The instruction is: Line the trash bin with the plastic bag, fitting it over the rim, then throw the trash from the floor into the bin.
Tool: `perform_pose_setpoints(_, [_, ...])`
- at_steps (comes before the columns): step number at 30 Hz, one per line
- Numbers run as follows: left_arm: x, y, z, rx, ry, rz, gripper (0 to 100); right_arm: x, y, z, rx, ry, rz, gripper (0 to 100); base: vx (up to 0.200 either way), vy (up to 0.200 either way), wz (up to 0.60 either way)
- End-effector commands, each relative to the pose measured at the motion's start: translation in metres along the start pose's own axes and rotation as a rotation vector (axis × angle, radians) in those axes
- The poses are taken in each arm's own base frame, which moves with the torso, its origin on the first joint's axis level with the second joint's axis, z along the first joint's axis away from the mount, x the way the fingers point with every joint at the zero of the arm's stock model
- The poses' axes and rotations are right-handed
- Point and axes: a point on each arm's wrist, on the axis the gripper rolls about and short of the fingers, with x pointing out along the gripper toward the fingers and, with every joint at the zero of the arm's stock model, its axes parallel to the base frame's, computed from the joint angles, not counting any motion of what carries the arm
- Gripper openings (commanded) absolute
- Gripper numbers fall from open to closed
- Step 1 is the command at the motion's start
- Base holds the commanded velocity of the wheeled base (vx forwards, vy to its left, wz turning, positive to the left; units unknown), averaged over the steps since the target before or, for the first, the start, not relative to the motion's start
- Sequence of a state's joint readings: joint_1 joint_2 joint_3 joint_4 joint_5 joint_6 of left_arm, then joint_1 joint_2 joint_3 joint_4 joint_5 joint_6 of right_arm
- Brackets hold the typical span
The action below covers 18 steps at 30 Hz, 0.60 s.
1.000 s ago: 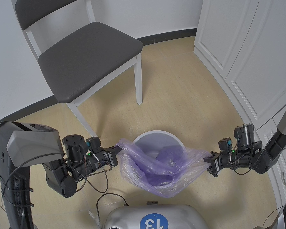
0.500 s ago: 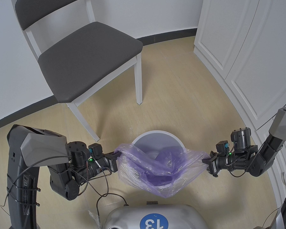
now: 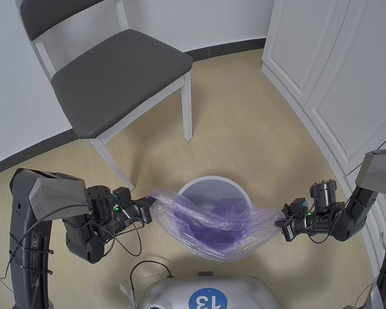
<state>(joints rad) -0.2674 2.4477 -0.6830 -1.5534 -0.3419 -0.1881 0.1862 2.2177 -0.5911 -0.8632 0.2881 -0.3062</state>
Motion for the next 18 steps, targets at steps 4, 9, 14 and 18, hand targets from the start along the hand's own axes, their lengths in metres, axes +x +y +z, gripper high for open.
perform_pose_setpoints(4, [0.002, 0.004, -0.008, -0.005, 0.008, 0.003, 0, 0.001, -0.008, -0.011, -0.006, 0.030, -0.011, 0, 0.000, 0.000, 0.00])
perform_pose_setpoints(9, [-0.001, -0.003, -0.012, -0.009, 0.032, -0.020, 0, 0.003, -0.003, -0.011, -0.017, 0.033, 0.002, 0, 0.000, 0.000, 0.00])
perform_pose_setpoints(14, [-0.004, -0.011, -0.011, -0.009, 0.046, -0.052, 0, 0.001, 0.005, -0.011, -0.044, 0.031, 0.045, 0, 0.000, 0.000, 0.00])
perform_pose_setpoints(18, [-0.006, -0.016, 0.000, 0.004, 0.018, -0.061, 0, 0.000, 0.009, -0.010, -0.062, 0.018, 0.050, 0, 0.000, 0.000, 0.00])
